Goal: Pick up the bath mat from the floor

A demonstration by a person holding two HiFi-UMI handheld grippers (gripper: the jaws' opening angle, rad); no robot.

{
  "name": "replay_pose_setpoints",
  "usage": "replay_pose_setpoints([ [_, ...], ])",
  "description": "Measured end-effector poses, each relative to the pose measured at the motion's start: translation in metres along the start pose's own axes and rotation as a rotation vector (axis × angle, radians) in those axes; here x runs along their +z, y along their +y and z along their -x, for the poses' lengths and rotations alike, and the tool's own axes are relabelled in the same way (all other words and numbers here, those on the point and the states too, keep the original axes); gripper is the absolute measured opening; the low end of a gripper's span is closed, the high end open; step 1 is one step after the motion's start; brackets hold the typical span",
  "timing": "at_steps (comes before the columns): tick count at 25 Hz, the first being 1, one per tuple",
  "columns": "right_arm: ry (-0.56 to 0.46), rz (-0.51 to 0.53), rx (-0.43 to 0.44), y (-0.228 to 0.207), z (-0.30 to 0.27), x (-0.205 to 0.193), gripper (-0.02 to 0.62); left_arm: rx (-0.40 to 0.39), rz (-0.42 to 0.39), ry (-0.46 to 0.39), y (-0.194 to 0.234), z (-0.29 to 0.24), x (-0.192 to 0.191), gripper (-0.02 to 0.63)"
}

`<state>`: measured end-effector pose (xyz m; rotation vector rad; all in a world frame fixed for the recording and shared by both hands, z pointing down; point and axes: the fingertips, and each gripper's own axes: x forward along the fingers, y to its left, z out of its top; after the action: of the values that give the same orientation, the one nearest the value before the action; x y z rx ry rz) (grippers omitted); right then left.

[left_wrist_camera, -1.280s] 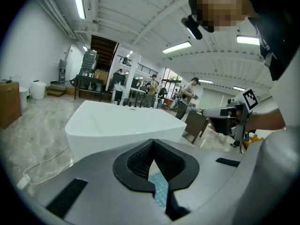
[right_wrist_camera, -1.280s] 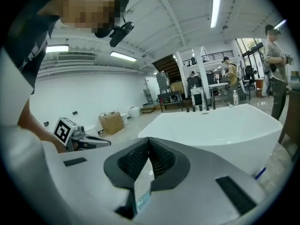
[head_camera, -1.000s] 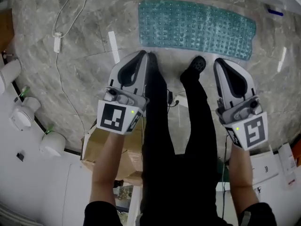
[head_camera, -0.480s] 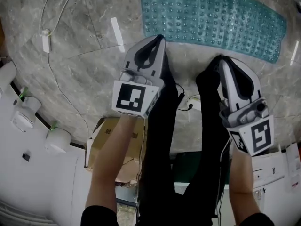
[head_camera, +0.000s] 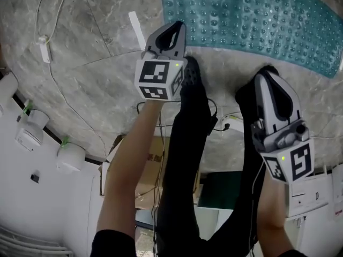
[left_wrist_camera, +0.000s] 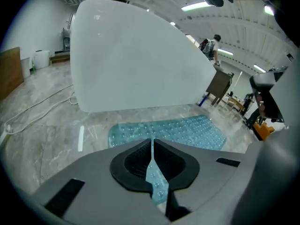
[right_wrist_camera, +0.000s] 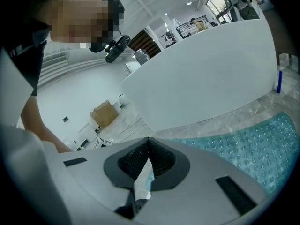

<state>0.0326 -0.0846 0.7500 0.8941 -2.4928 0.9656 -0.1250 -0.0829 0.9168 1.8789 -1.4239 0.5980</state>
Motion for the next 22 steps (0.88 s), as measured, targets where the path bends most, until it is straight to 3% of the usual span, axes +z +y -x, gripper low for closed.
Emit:
replay_pose_setpoints([
  [4,0.017,-0.029,0.013,-0.005,-0.014,-0.020,0.012,0.030,0.011,0.032,0.020,-0.040,-0.030,0.069],
  [12,0.050,-0.058,0.008,-0.024,-0.028,-0.046,0.012,0.182,0.104,0.131,0.070,-0.095,-0.093,0.152],
  [22,0.047,-0.116,0.027,-0.036,-0.049,-0.050,0.012,0.248,0.088,0.227,0.106,-0.140,-0.128,0.299],
])
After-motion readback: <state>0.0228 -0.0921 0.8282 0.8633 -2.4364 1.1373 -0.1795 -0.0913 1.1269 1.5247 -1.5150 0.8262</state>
